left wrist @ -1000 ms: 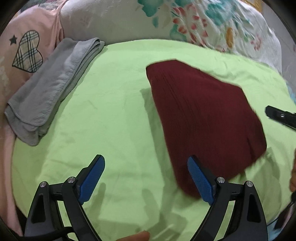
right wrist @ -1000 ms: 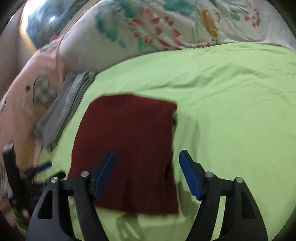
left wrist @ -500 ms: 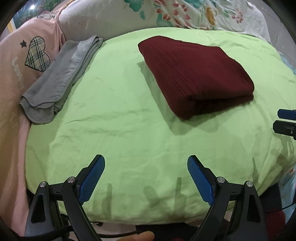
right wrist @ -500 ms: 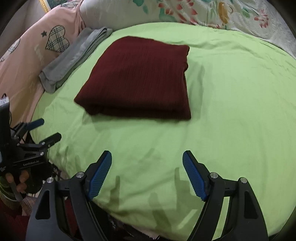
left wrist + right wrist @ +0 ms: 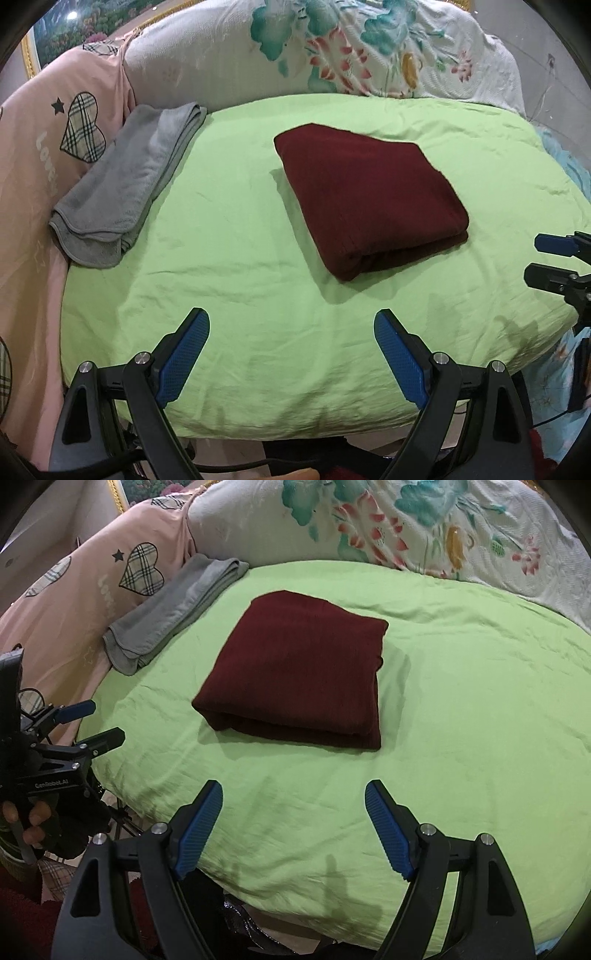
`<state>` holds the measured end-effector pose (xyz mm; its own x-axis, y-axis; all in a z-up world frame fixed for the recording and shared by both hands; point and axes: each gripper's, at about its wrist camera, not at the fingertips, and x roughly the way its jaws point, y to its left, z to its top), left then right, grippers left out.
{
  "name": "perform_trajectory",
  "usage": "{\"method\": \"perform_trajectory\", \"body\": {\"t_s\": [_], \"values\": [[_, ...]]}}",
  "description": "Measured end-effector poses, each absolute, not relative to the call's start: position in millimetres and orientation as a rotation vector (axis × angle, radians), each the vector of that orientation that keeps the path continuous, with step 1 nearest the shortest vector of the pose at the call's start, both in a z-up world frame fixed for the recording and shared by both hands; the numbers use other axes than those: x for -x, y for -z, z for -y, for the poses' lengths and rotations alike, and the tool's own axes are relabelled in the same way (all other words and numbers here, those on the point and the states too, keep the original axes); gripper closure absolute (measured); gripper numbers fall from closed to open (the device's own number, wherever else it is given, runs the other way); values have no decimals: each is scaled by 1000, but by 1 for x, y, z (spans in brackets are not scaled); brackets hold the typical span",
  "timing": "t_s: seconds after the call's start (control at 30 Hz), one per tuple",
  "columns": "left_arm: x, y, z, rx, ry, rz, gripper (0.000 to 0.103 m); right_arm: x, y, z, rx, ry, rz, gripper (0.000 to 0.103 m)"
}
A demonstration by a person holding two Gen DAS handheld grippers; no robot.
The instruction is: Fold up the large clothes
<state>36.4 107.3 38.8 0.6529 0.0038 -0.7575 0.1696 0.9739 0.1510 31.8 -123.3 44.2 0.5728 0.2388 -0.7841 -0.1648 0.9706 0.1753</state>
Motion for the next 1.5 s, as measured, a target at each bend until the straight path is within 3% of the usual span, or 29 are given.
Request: {"method": "perform_trajectory", "body": {"t_s": [1.5], "values": [[-44,-38,-102,-207,113,-851,11,-37,-42,107,-73,-218,-940,23]]}}
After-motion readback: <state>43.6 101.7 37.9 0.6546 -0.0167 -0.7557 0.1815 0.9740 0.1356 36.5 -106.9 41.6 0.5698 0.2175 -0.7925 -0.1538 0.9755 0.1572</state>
